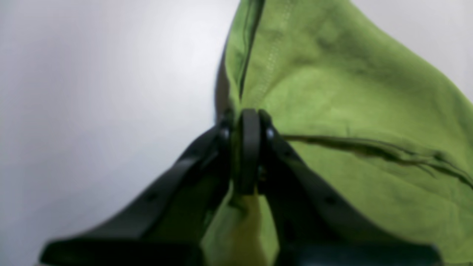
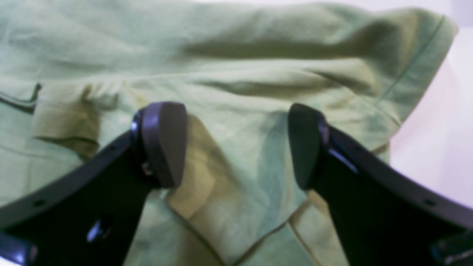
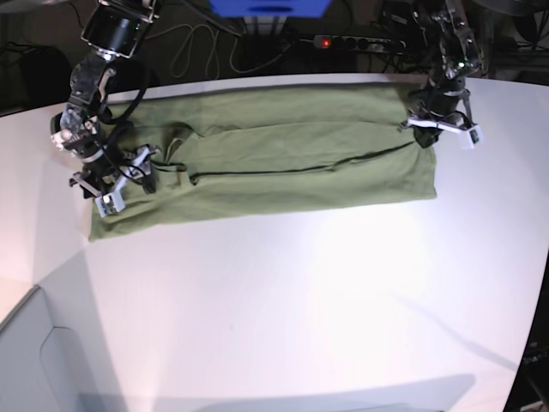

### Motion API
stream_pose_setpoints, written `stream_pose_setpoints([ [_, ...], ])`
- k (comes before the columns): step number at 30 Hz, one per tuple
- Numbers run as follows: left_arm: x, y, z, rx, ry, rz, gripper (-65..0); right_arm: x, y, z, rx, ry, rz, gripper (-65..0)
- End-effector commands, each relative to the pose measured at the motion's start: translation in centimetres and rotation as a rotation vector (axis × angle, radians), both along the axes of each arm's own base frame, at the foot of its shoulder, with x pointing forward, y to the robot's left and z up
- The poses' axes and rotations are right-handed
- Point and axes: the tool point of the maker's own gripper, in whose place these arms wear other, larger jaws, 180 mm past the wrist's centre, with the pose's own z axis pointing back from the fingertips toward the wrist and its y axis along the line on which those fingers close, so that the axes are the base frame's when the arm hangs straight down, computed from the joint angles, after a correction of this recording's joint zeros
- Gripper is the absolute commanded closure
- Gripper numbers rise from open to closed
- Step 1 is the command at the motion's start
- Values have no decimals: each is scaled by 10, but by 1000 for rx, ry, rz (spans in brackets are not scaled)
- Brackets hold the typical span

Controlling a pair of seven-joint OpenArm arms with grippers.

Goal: Fold the T-shirt properly
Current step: 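Grasp the strip's two ends with both grippers, then carry the left gripper's end over toward the right gripper, folding the strip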

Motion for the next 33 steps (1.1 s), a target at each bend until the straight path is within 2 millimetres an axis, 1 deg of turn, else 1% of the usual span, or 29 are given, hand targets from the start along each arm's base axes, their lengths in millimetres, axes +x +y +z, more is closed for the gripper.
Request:
stream_pose_setpoints([
  [1, 3, 13, 14, 38, -40, 18, 0, 11, -1, 14, 6, -55, 4, -414],
  [6, 4, 31, 24, 66, -58, 51, 0, 11, 1, 16, 7, -61, 4, -414],
  [10, 4, 35, 27, 75, -65, 57, 0, 11, 2, 19, 2, -71, 4, -414],
  [13, 13, 29, 43, 90, -110, 40, 0, 13, 6, 32, -6, -108, 5, -414],
  [15, 18, 24, 56, 102, -140, 25, 0, 11, 4, 43, -29, -132, 8, -414],
  [18, 24, 8, 78, 97, -207, 18, 0, 11, 13, 58, -34, -174, 15, -414],
  [19, 27, 4, 87, 97, -232, 16, 0, 10, 13, 62, -41, -184, 16, -414],
  [21, 33, -13, 99, 84, -270, -11, 0, 6, 14, 66, -51, -191, 16, -414],
  [23, 40, -34, 102, 79, -280, -66, 0, 4, 19, 68, -54, -195, 34, -414],
  [26, 45, -72, 93, 63, -263, -151, 0, 2, 27, 65, -49, -187, 57, -414],
  [29, 51, -112, 87, 62, -254, -241, 0, -4, 27, 61, -49, -173, 57, -414],
  [33, 52, -171, 83, 58, -244, -371, 0, -3, 26, 65, -58, -182, 59, -414],
])
